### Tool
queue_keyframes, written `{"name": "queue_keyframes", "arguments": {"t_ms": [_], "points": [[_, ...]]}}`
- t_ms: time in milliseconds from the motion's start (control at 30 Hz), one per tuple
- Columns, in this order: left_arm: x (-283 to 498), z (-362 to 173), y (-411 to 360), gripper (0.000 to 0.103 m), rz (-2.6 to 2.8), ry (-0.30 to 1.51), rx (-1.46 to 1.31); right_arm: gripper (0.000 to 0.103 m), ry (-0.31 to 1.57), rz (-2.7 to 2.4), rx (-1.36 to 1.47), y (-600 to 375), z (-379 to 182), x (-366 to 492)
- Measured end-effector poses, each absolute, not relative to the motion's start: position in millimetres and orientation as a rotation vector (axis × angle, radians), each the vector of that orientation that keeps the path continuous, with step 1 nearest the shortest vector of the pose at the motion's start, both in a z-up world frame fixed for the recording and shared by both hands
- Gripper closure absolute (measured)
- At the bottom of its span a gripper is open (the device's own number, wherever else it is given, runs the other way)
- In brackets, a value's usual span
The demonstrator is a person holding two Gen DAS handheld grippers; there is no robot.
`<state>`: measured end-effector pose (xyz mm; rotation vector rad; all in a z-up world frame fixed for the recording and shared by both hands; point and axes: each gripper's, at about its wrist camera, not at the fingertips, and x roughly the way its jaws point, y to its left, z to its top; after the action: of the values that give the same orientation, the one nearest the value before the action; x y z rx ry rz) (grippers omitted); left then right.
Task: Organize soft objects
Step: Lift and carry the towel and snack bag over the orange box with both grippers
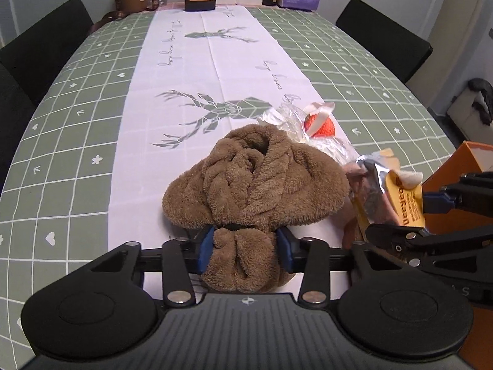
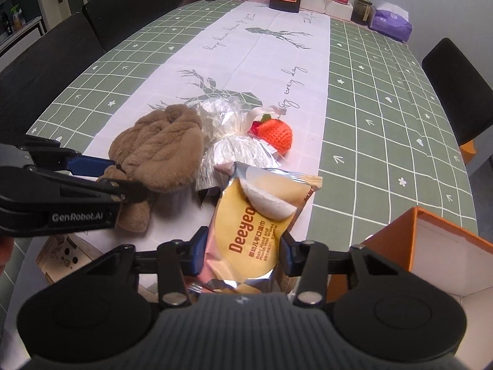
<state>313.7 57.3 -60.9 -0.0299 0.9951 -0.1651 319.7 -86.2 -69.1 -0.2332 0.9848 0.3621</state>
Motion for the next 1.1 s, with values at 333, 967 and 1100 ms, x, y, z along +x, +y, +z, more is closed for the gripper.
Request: {"name": "queue_keyframes", "arguments": {"t_ms": [333, 967, 1100], "points": [[293, -17, 58, 0.070, -0.169, 0.873, -0.037, 0.069, 0.954, 0.404, -0.196, -87, -47, 305], [210, 75, 47, 0.071, -0.194, 0.599, -0.072, 0.069, 0.711, 0.385, -0.189, -113, 46, 229], [193, 90, 37, 0.071, -0.195, 0.554, -0.070, 0.069, 0.666, 0.354, -0.174, -139, 64, 204]]}}
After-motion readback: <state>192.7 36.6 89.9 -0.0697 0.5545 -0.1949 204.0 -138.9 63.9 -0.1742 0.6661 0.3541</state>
